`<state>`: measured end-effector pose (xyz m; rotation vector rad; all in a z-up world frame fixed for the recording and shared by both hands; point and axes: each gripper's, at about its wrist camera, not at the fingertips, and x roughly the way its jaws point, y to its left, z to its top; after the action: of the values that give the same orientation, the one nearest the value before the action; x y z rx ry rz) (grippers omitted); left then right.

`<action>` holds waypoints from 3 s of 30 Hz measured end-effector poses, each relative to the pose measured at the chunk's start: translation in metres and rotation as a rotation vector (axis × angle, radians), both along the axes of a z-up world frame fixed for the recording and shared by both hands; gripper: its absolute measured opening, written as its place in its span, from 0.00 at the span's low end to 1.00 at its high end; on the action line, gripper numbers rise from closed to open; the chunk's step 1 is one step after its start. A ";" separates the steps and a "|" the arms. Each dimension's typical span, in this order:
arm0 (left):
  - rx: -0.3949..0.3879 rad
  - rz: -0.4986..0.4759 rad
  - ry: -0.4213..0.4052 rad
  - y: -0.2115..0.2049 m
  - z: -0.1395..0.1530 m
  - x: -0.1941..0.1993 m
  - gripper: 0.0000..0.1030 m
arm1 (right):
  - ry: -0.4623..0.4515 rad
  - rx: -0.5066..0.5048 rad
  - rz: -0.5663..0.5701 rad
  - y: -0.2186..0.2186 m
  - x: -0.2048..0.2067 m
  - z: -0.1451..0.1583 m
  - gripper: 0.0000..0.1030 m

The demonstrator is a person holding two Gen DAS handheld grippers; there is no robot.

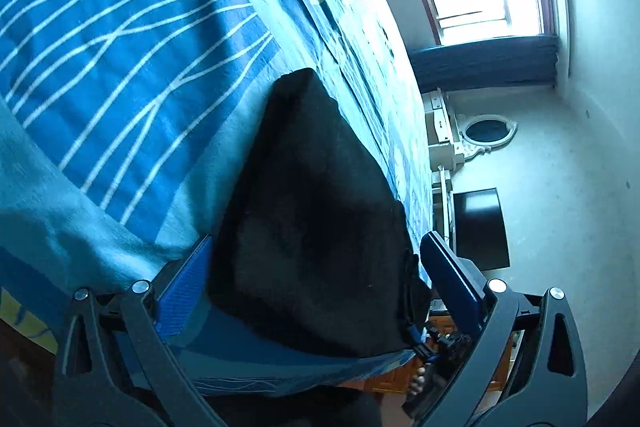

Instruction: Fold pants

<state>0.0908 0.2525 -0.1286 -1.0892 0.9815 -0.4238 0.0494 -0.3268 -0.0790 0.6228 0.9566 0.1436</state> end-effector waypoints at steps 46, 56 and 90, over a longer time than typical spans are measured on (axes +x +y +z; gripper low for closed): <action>0.342 -0.381 -0.313 -0.223 0.174 0.026 0.16 | -0.022 0.012 -0.006 -0.010 -0.006 0.001 0.81; 0.549 -0.526 -0.337 -0.335 0.159 0.020 0.16 | -0.025 0.041 -0.015 -0.015 -0.007 0.000 0.81; 0.873 -0.676 -0.319 -0.447 0.076 0.007 0.17 | -0.086 0.240 -0.130 -0.050 -0.026 0.010 0.81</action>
<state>0.0979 -0.1950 -0.0524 0.1186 1.0683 -0.6035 0.0230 -0.3769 -0.0692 0.8910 0.8191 0.1702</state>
